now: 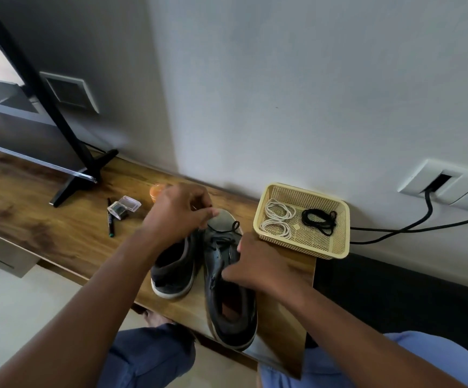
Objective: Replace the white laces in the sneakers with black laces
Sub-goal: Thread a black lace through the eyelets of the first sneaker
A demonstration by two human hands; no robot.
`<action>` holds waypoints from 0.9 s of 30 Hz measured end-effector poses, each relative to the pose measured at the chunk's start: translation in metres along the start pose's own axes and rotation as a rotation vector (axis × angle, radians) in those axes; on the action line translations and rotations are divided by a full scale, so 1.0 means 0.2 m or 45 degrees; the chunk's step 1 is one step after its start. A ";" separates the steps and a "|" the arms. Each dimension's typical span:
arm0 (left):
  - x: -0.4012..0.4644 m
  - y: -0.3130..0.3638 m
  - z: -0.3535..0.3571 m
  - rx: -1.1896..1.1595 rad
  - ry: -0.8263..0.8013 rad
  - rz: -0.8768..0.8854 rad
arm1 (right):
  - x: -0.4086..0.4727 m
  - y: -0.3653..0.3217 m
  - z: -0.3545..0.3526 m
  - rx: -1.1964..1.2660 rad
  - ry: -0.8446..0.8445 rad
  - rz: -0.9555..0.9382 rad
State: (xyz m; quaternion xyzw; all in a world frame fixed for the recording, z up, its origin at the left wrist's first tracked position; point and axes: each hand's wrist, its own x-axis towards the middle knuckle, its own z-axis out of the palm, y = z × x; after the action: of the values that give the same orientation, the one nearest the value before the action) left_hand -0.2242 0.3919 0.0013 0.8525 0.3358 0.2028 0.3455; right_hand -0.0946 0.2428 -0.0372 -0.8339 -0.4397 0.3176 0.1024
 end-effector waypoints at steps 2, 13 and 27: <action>0.00 -0.01 0.03 0.087 -0.195 0.033 | 0.01 0.03 0.05 0.059 0.105 0.018; -0.01 -0.02 0.20 0.392 -0.502 0.076 | 0.07 0.09 0.18 0.294 0.442 -0.181; -0.04 -0.02 0.22 0.434 0.001 -0.090 | 0.07 0.13 0.16 0.401 0.347 -0.170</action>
State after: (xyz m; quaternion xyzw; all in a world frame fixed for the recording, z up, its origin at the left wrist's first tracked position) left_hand -0.2067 0.3686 -0.0326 0.8863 0.3954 0.1310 0.2026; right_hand -0.0917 0.2359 -0.0804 -0.8118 -0.4210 0.2592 0.3107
